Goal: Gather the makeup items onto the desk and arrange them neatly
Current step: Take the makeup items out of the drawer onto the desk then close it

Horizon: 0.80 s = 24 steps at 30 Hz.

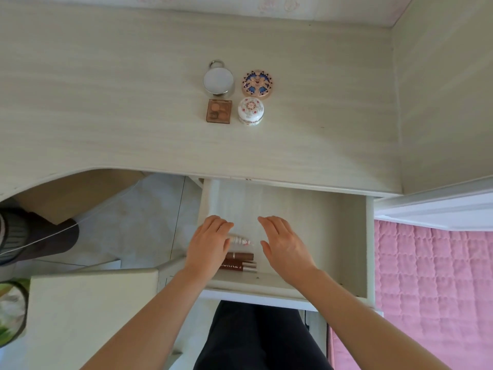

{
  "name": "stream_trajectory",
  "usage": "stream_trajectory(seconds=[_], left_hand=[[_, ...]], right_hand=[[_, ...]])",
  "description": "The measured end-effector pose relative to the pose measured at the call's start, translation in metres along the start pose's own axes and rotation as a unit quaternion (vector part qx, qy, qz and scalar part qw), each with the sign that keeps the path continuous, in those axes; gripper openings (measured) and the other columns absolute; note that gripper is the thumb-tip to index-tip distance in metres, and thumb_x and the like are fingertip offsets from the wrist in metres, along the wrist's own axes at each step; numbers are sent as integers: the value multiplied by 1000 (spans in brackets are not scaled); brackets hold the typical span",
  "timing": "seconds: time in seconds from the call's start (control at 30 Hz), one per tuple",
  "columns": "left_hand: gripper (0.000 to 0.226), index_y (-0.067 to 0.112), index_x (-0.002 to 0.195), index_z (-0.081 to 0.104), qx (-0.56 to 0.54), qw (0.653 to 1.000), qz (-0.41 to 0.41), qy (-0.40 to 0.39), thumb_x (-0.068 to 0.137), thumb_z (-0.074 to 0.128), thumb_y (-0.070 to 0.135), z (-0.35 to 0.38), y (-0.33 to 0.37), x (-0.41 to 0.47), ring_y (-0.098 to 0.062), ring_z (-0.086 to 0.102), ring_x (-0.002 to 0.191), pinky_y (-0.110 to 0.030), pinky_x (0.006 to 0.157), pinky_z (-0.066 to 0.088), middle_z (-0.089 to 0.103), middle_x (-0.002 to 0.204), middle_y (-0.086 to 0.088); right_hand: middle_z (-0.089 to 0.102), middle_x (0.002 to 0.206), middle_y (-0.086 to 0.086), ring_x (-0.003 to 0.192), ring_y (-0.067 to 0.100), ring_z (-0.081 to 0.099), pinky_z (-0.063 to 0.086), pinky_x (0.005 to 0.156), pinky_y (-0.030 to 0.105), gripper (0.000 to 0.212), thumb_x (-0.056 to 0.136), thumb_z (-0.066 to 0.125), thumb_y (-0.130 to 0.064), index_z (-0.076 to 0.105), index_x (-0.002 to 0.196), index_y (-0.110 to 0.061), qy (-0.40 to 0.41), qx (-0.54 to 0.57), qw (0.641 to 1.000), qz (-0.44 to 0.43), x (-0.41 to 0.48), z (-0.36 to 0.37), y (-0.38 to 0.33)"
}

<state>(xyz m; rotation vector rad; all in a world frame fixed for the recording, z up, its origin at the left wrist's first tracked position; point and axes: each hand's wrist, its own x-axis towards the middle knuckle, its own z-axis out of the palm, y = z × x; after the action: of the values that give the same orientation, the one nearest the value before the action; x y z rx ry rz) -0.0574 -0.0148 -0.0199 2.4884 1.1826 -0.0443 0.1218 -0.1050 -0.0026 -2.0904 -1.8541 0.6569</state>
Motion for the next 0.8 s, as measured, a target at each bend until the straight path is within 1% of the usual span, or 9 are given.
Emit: stream_trajectory(seconds=[0.07,0.13,0.2,0.27,0.37,0.43,0.57,0.7,0.8], left_hand=[[38,12,107,69,-5,1000,-6,-23,70,77,7,12,1,-3,-22,59,104,-35,82,55,65,99,0],[39,12,108,69,-9,999,-8,-46,70,76,5,23,2,-4,-23,59,104,-34,83,54,65,102,-2],[39,11,113,67,-15,997,-14,-68,75,71,3,35,2,-3,-23,57,111,-33,85,52,64,108,-3],[40,10,123,61,-31,995,-23,-89,83,61,1,46,0,0,-21,49,122,-31,92,48,60,121,-3],[46,11,135,49,-53,991,-38,-117,90,52,0,59,-3,8,-18,35,132,-29,102,41,50,135,-3],[48,12,135,47,-58,989,-49,-129,90,51,-1,66,-6,12,-18,33,132,-29,102,40,48,136,-3],[47,14,133,49,-58,986,-81,-137,89,53,-1,80,-13,20,-20,37,126,-29,99,38,49,132,-2],[33,18,118,57,-15,987,-75,-140,88,54,4,89,-16,25,-21,46,112,-31,90,42,57,118,0],[28,18,112,58,6,988,-65,-137,88,54,4,92,-17,25,-22,48,107,-33,86,44,58,112,0]], right_hand=[[60,116,8,111,24,58,56,83,35,52,78,73,-14,55,126,-6,-35,0,999,17,-8,14,6],[56,125,8,119,24,52,52,92,34,47,86,65,-17,50,131,-9,-84,4,996,36,-13,27,11],[48,133,5,124,21,44,45,99,30,45,94,53,-22,43,137,-13,-149,10,987,52,-13,41,15],[47,133,4,123,21,44,42,101,30,42,97,48,-25,42,137,-15,-211,7,975,63,-9,53,17],[52,126,8,118,25,47,44,98,34,37,97,47,-25,46,132,-12,-267,16,960,84,-2,70,17],[53,123,9,115,26,48,45,95,36,36,96,49,-25,47,130,-12,-282,17,955,97,1,80,17],[53,120,9,111,27,51,47,93,38,35,95,52,-23,52,128,-12,-283,37,953,97,6,99,17],[52,117,8,109,27,48,48,88,38,36,94,53,-23,51,129,-16,-268,29,958,97,9,112,20],[50,116,8,108,27,47,47,83,38,34,95,51,-20,48,129,-17,-256,4,962,96,12,115,22]])
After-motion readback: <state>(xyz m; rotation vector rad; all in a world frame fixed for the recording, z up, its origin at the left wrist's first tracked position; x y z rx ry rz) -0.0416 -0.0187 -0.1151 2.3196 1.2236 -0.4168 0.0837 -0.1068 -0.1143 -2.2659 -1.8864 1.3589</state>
